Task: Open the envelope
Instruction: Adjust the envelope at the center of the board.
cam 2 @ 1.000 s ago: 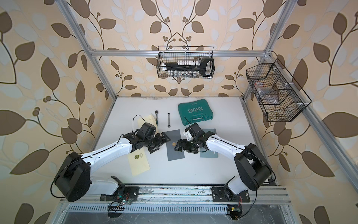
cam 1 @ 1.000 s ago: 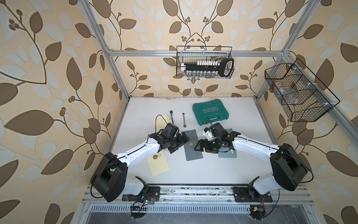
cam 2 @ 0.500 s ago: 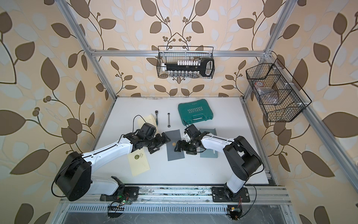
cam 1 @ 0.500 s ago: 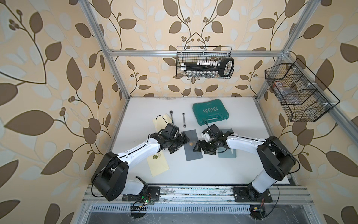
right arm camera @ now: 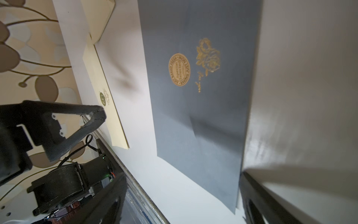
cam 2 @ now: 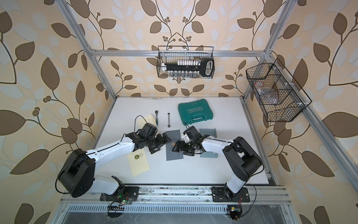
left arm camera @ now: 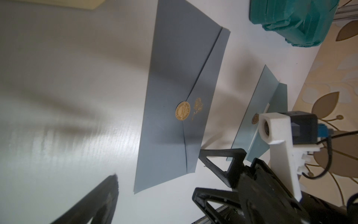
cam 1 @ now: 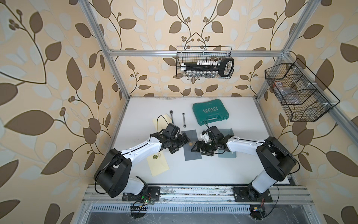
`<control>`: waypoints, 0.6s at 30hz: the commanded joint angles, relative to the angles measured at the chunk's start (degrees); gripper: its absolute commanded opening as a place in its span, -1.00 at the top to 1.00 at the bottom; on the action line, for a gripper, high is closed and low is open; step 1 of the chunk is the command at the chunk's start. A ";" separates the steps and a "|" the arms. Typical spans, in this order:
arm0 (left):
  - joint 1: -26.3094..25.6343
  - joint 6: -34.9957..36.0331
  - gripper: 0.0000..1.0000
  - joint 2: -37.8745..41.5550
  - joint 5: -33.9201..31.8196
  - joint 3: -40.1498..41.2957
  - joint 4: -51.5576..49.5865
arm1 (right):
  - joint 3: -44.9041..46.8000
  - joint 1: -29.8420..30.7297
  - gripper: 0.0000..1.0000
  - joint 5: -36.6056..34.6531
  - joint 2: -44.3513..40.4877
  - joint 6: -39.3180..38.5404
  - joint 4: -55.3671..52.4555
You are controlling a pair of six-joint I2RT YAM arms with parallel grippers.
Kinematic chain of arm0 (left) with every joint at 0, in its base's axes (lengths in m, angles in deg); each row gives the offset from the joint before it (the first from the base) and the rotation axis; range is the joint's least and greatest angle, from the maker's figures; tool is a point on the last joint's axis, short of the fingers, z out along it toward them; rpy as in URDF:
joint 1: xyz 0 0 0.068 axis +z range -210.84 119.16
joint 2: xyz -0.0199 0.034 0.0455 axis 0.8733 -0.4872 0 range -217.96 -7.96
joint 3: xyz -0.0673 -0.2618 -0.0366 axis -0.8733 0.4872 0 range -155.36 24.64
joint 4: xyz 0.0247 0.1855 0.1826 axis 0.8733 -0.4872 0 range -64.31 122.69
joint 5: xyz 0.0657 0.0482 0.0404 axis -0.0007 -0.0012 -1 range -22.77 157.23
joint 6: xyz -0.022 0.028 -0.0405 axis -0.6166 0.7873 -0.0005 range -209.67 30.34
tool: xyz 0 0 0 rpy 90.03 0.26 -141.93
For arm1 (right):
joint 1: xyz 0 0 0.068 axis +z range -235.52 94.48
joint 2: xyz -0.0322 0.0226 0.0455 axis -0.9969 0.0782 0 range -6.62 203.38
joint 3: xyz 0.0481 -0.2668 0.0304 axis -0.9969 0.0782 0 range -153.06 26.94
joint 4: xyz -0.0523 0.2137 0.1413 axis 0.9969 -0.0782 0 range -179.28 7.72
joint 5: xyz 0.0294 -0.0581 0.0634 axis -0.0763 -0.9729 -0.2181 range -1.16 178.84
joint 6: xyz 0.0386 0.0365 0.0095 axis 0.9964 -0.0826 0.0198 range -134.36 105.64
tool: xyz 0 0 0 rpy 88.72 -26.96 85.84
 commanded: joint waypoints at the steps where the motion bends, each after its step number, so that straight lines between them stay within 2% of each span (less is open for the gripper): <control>1: 0.54 0.48 -0.98 -0.21 0.74 0.14 0.61 | 1.99 1.82 -0.77 1.07 -0.36 1.13 -0.21; 6: 0.59 0.49 -0.97 -0.66 1.15 0.10 0.84 | 1.51 2.58 -0.74 -3.50 -4.48 0.24 -2.42; 14: 0.46 2.08 -0.97 -4.00 5.84 -0.57 3.62 | 6.92 2.49 -0.82 -14.20 -12.84 4.04 0.92; 18: 0.20 2.03 -0.97 -5.51 7.49 -0.75 4.71 | 9.28 1.93 -0.87 -16.33 -14.93 6.43 2.18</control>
